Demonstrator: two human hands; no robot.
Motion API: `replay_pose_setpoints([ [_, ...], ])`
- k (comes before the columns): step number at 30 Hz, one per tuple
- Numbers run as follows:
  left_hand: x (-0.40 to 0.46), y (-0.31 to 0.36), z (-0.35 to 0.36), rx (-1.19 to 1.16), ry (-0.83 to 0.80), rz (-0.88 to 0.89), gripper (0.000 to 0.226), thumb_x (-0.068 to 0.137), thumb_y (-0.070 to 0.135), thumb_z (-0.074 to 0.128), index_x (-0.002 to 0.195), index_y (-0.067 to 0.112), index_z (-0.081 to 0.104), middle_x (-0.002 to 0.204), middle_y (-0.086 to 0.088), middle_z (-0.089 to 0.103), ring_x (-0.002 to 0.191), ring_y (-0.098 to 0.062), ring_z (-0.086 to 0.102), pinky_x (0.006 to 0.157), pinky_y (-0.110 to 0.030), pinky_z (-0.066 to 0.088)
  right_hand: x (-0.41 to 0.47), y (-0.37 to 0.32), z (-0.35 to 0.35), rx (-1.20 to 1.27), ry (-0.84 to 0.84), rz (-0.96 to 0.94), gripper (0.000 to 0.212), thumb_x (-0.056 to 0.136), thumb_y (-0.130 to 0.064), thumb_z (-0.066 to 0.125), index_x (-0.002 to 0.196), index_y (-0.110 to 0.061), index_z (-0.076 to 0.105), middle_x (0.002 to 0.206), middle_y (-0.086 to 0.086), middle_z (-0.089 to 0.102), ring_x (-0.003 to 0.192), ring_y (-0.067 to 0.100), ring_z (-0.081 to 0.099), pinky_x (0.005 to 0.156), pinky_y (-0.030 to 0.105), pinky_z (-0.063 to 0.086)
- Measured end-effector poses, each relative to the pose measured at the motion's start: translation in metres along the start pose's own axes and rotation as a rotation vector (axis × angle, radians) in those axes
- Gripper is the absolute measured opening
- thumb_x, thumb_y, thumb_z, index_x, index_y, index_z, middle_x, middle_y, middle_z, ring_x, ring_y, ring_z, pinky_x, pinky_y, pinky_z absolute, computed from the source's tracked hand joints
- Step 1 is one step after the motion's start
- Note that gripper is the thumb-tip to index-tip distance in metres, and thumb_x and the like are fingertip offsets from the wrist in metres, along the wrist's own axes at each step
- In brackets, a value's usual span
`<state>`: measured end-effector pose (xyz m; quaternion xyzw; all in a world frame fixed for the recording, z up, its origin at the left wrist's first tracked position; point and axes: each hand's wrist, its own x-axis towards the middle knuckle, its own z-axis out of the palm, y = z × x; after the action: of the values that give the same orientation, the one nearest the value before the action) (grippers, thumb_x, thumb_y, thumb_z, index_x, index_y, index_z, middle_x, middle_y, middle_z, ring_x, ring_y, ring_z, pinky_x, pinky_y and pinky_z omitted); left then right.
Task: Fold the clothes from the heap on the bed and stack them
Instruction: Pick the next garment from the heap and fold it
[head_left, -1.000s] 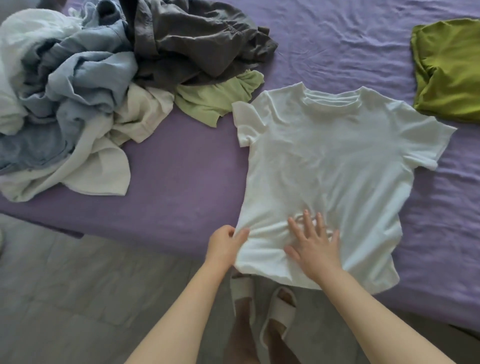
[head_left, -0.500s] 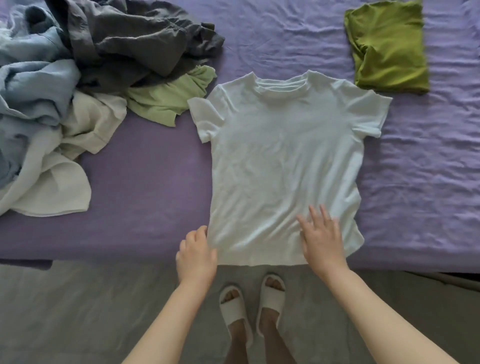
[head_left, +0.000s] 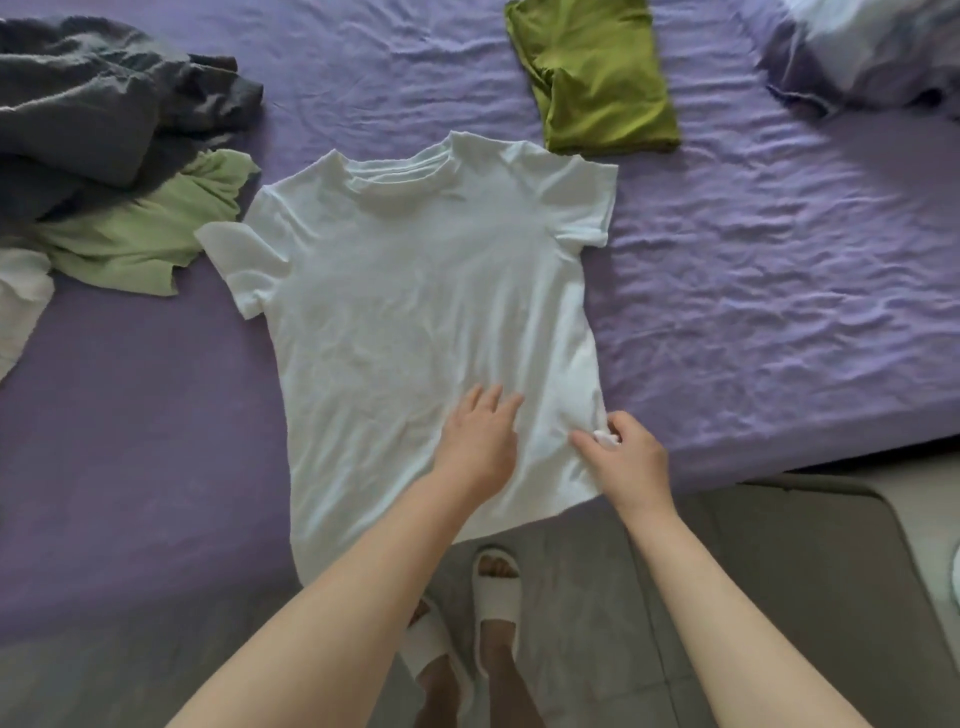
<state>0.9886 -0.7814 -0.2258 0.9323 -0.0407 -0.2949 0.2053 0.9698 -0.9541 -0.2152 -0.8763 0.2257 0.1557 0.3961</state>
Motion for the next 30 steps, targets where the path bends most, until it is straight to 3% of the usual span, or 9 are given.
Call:
replay_pose_setpoints([
  [2, 0.003, 0.005, -0.001, 0.030, -0.025, 0.003, 0.055, 0.100, 0.023, 0.038, 0.151, 0.025, 0.019, 0.161, -0.003, 0.010, 0.147, -0.026, 0.005, 0.118, -0.040, 0.012, -0.009, 0.005, -0.006, 0.125, 0.048, -0.009, 0.022, 0.077, -0.016, 0.069, 0.074, -0.014, 0.047, 0.080, 0.003, 0.054, 0.067, 0.015, 0.047, 0.054, 0.017, 0.036],
  [6, 0.009, 0.018, 0.002, 0.127, -0.106, 0.028, 0.060, 0.099, 0.024, 0.041, 0.151, 0.029, 0.011, 0.161, -0.002, 0.001, 0.147, -0.029, 0.001, 0.117, -0.050, 0.014, -0.016, 0.008, -0.016, 0.317, 0.009, 0.030, 0.033, 0.079, -0.009, 0.067, 0.103, -0.020, 0.047, 0.087, -0.007, 0.055, 0.072, 0.003, 0.054, 0.055, 0.007, 0.039],
  [9, 0.009, 0.023, 0.006, 0.181, -0.181, 0.013, 0.065, 0.098, 0.027, 0.043, 0.151, 0.033, 0.006, 0.161, -0.001, -0.008, 0.147, -0.029, -0.007, 0.117, -0.054, 0.011, -0.016, 0.012, -0.022, 0.299, 0.026, 0.086, 0.055, 0.084, -0.020, 0.067, 0.131, -0.028, 0.040, 0.096, -0.007, 0.056, 0.089, 0.005, 0.054, 0.068, 0.019, 0.041],
  [11, 0.008, 0.023, 0.009, 0.240, -0.214, 0.020, 0.066, 0.098, 0.024, 0.043, 0.151, 0.036, 0.006, 0.160, -0.003, -0.014, 0.147, -0.030, -0.013, 0.116, -0.056, 0.009, -0.017, 0.021, -0.026, 0.213, 0.075, 0.114, 0.056, 0.088, -0.025, 0.062, 0.137, -0.028, 0.036, 0.090, -0.005, 0.057, 0.084, 0.013, 0.056, 0.062, 0.026, 0.039],
  [15, 0.005, 0.028, 0.012, 0.299, -0.237, 0.035, 0.064, 0.097, 0.020, 0.042, 0.149, 0.042, 0.011, 0.159, -0.010, -0.019, 0.146, -0.033, -0.016, 0.116, -0.057, 0.008, -0.022, 0.039, -0.037, -0.093, 0.130, 0.112, 0.051, 0.089, -0.014, 0.055, 0.137, -0.019, 0.039, 0.095, -0.005, 0.056, 0.079, 0.017, 0.053, 0.056, 0.030, 0.039],
  [19, 0.005, 0.039, 0.018, 0.310, -0.259, 0.113, 0.057, 0.096, 0.024, 0.045, 0.145, 0.045, 0.026, 0.159, -0.011, -0.015, 0.147, -0.032, -0.012, 0.117, -0.054, 0.005, -0.017, 0.036, -0.036, -0.413, 0.193, -0.241, 0.043, 0.075, 0.004, 0.064, 0.116, -0.010, 0.062, 0.110, 0.011, 0.060, 0.099, 0.033, 0.057, 0.077, 0.040, 0.046],
  [23, 0.010, 0.044, 0.020, 0.265, -0.252, 0.122, 0.046, 0.096, 0.028, 0.046, 0.140, 0.037, 0.040, 0.161, -0.006, -0.006, 0.147, -0.029, -0.006, 0.118, -0.049, 0.007, 0.003, 0.023, -0.022, -0.684, -0.207, -0.439, 0.043, 0.091, -0.013, 0.053, 0.133, -0.022, 0.050, 0.148, -0.001, 0.036, 0.140, 0.020, 0.027, 0.104, 0.038, 0.032],
  [26, 0.019, 0.036, 0.007, 0.231, -0.210, 0.064, 0.049, 0.097, 0.024, 0.042, 0.145, 0.031, 0.034, 0.161, -0.005, -0.002, 0.147, -0.029, -0.001, 0.119, -0.047, 0.011, 0.017, 0.017, -0.021, -0.842, -0.211, -0.299, 0.035, 0.094, -0.016, 0.044, 0.127, -0.023, 0.052, 0.143, -0.008, 0.040, 0.138, 0.021, 0.024, 0.105, 0.035, 0.026],
  [30, 0.044, 0.017, -0.020, 0.245, -0.159, 0.031, 0.056, 0.096, 0.027, 0.044, 0.149, 0.030, 0.023, 0.161, -0.005, -0.001, 0.147, -0.029, 0.001, 0.118, -0.046, 0.012, 0.038, -0.011, -0.015, -0.699, -0.066, -0.346, 0.031, 0.092, -0.017, 0.047, 0.122, -0.019, 0.057, 0.131, -0.002, 0.051, 0.128, 0.019, 0.038, 0.101, 0.034, 0.032],
])
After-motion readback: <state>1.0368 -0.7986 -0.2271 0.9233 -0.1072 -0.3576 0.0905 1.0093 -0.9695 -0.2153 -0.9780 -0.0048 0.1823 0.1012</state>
